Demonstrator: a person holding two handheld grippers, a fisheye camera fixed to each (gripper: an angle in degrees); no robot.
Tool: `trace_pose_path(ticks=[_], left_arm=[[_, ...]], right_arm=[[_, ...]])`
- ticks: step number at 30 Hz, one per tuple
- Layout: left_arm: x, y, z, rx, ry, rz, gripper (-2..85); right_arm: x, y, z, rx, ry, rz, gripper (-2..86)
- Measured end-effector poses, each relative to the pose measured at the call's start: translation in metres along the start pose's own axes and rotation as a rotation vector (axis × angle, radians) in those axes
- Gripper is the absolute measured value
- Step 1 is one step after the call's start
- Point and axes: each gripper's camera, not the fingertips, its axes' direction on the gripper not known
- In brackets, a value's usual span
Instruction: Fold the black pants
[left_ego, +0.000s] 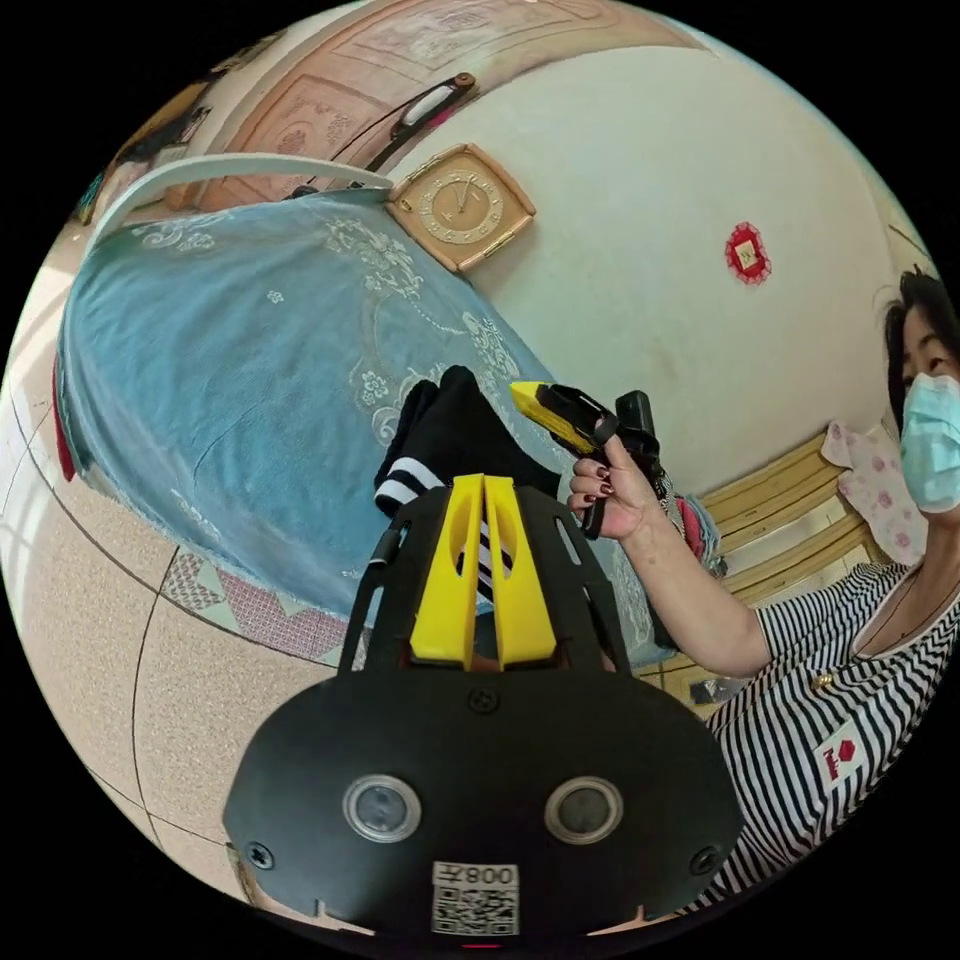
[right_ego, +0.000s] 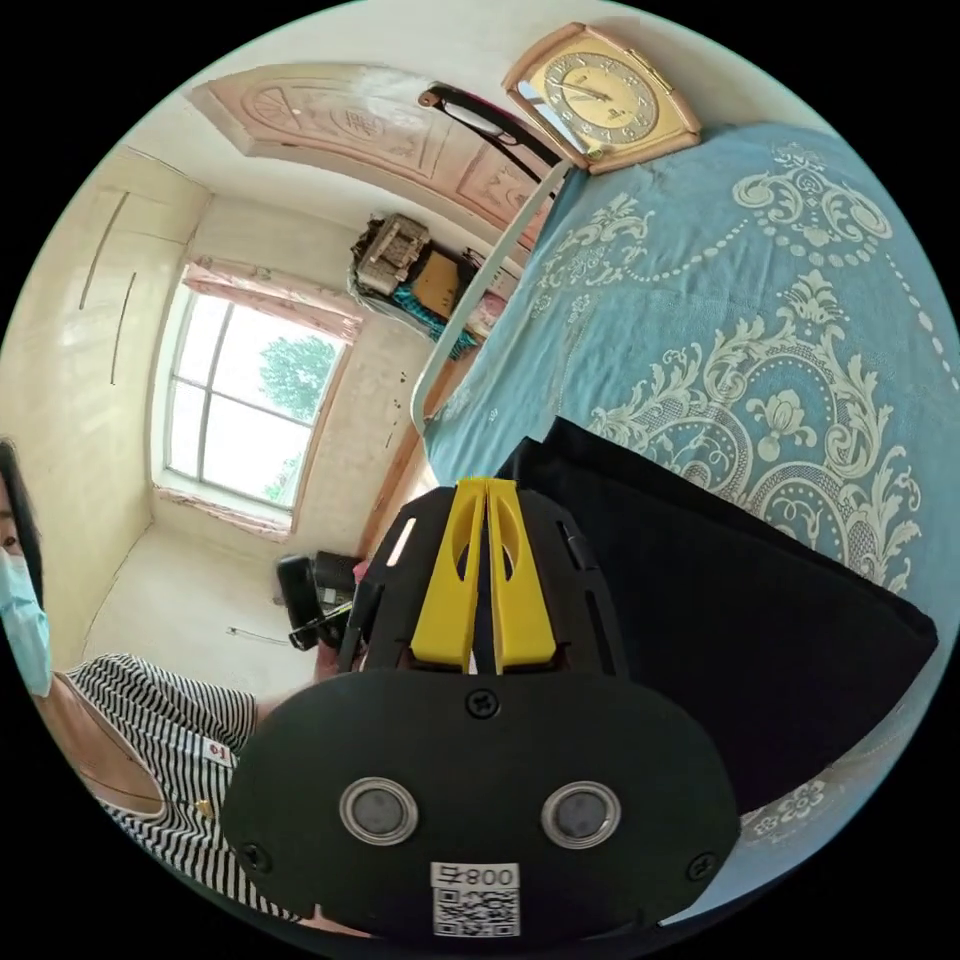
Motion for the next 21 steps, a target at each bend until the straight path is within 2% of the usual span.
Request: trace_pose_path(ticks=[2, 4, 9, 14, 17, 19, 21], left_arm=[[0.006, -0.01, 0.015, -0.034, -0.087, 0.03, 0.3], [0.008, -0.018, 0.034, -0.094, -0.268, 0.028, 0.2], [0.015, -0.02, 0.035, -0.085, -0.246, -0.016, 0.1], [0.05, -0.036, 0.035, -0.022, -0.198, 0.128, 0.1], [0.057, -0.056, 0.06, -0.069, -0.263, 0.201, 0.1], [0.05, -0.07, 0.088, -0.157, -0.376, 0.214, 0.1], [0.041, -0.073, 0.105, -0.239, -0.405, 0.197, 0.1]], right_arm=[[0.001, -0.012, 0.033, -0.111, 0.14, -0.013, 0.5], [0.004, -0.02, 0.056, -0.197, 0.231, -0.013, 0.2], [-0.007, -0.022, 0.051, -0.154, 0.195, -0.055, 0.1], [-0.007, 0.017, -0.013, 0.023, 0.236, -0.085, 0.0], [0.019, 0.033, -0.024, 0.039, 0.364, 0.014, 0.1], [0.04, 0.033, -0.017, -0.002, 0.389, 0.069, 0.1], [0.058, 0.031, -0.004, -0.067, 0.388, 0.096, 0.1]])
